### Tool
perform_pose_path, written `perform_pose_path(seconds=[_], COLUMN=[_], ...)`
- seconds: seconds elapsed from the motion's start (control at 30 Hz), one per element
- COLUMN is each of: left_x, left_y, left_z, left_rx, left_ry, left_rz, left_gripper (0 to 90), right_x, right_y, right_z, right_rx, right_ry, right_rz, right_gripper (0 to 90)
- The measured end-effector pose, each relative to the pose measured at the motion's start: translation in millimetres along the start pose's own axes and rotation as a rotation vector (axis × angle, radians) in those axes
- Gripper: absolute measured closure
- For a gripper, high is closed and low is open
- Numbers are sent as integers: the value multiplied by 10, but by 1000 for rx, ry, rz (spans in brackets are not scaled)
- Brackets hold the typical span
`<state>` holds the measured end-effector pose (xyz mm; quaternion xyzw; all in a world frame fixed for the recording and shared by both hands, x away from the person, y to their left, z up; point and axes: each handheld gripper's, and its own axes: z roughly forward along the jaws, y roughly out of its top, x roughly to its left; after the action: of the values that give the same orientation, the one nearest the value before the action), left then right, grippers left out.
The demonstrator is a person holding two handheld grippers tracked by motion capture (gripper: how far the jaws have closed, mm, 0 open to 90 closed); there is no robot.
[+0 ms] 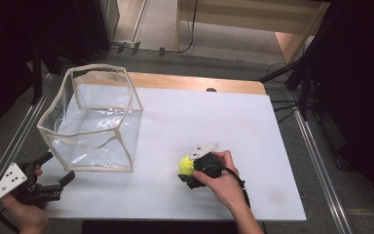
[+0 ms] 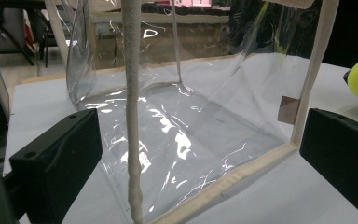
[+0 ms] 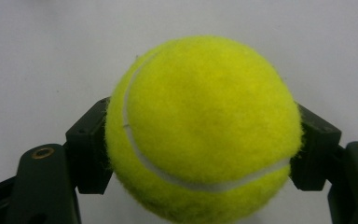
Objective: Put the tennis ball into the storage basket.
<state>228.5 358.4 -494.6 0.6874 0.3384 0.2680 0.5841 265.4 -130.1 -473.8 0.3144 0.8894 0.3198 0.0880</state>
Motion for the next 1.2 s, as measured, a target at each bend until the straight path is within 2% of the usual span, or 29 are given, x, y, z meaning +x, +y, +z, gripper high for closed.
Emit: perform_pose_path(seconds=[0.3, 0.37, 0.77, 1.1, 1.2], left_x=[2, -2, -1, 0, 1], left_y=[2, 1, 2, 2, 3], left_z=[-1, -2, -3, -2, -1], left_rx=[2, 2, 2, 1, 2], left_ry=[0, 0, 0, -2, -2], left_rz=[1, -3, -2, -2, 0], left_gripper=[0, 0, 0, 0, 0], right_x=[91, 102, 191, 206, 218], right_y=[120, 143, 285, 409, 457], right_z=[101, 121, 244, 360, 384], right_rx=[3, 10, 18, 8, 4], right_ry=[13, 16, 6, 64, 70], right_rz=[-3, -20, -43, -32, -53], right_gripper=[222, 223, 226, 227, 228])
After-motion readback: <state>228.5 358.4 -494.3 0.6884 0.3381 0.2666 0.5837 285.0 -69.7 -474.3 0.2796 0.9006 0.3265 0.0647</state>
